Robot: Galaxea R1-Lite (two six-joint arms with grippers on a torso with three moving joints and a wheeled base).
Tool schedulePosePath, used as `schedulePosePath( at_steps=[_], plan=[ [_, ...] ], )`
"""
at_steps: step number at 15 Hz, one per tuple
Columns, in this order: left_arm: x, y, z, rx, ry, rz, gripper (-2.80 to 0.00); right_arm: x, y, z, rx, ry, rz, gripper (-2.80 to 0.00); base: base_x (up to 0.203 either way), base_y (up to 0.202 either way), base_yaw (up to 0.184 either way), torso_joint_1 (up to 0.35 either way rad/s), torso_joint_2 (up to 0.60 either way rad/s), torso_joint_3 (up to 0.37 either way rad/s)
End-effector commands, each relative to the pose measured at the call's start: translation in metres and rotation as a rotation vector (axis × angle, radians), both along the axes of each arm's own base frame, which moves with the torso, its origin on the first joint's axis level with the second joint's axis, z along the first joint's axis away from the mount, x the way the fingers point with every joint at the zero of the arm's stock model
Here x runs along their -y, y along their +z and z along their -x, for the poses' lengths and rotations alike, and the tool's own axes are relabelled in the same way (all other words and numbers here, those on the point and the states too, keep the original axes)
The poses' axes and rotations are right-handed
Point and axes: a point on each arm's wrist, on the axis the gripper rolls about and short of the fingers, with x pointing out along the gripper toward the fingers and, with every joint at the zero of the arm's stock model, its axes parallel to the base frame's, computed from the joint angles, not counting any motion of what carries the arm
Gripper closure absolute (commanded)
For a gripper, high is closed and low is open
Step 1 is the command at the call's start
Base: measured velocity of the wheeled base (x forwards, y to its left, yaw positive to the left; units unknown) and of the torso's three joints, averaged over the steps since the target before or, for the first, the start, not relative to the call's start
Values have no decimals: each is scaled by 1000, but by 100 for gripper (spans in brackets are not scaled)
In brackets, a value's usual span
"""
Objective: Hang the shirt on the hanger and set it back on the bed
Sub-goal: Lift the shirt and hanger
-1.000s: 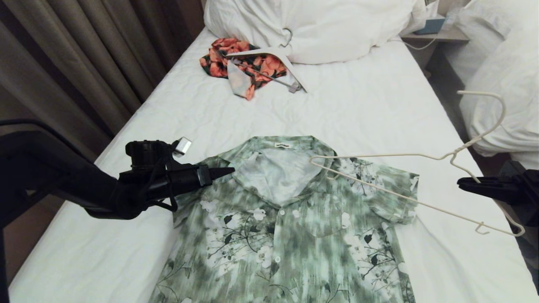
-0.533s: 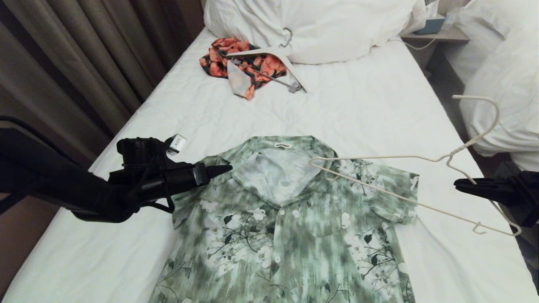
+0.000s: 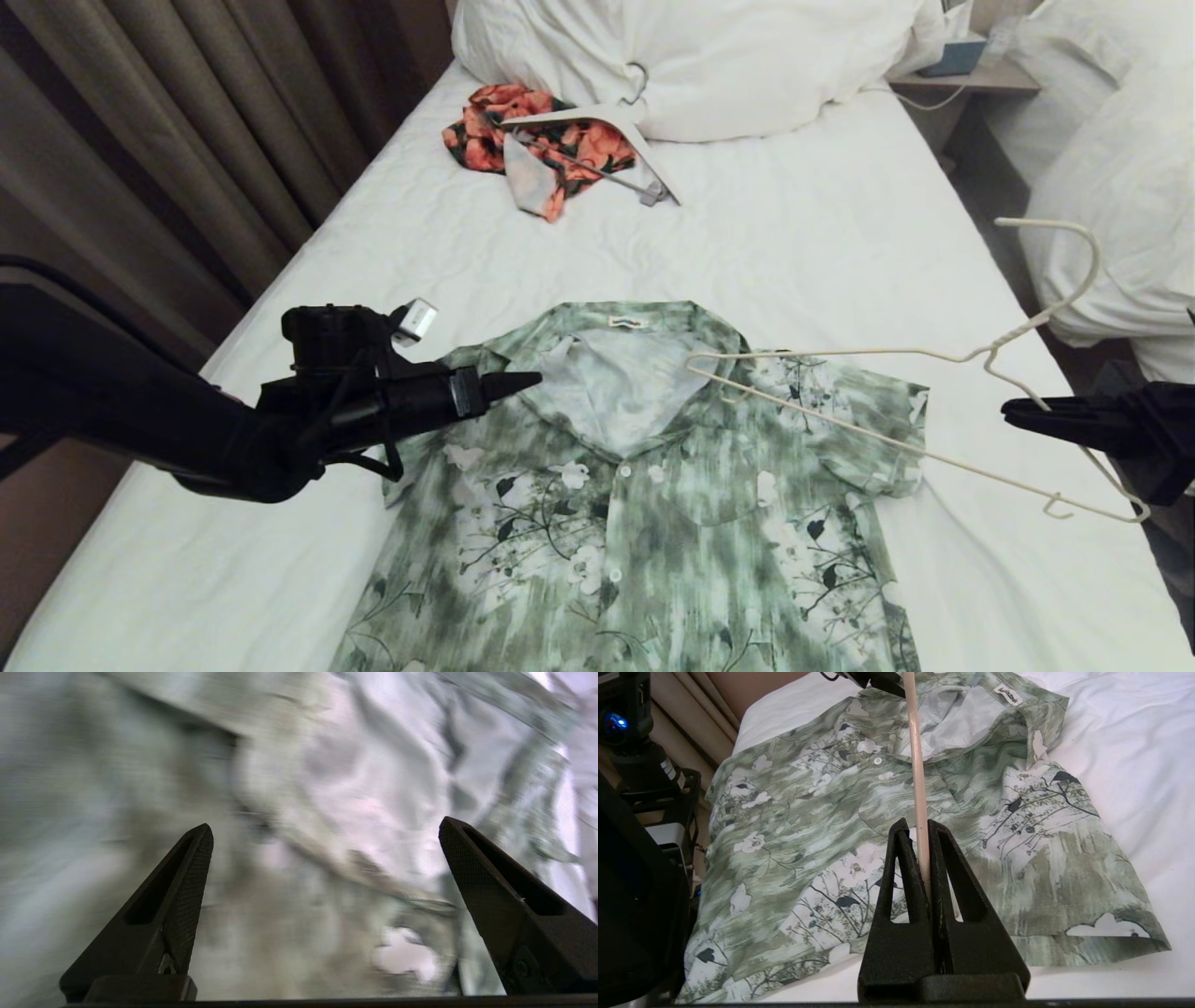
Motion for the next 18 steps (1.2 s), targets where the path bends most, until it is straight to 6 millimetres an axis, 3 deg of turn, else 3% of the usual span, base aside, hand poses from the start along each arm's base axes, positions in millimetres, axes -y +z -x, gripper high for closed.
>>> schedulePosePath(
  at_steps=[1, 5, 10, 18],
  plan=[
    [7, -2, 0, -1, -21, 2, -280, 1, -3, -2, 0, 5, -7, 0, 0, 0, 0, 0, 0, 0],
    [8, -12, -12, -15, -17, -1, -280, 2, -3, -3, 1, 1, -6, 0, 0, 0, 0, 0, 0, 0],
    [19, 0, -16, 27, -43, 12, -280, 3, -7, -8, 4, 5, -5, 0, 0, 0, 0, 0, 0, 0],
    [29, -12, -31, -4, -53, 34, -280, 4, -7, -11, 8, 6, -4, 0, 0, 0, 0, 0, 0, 0]
  ],
)
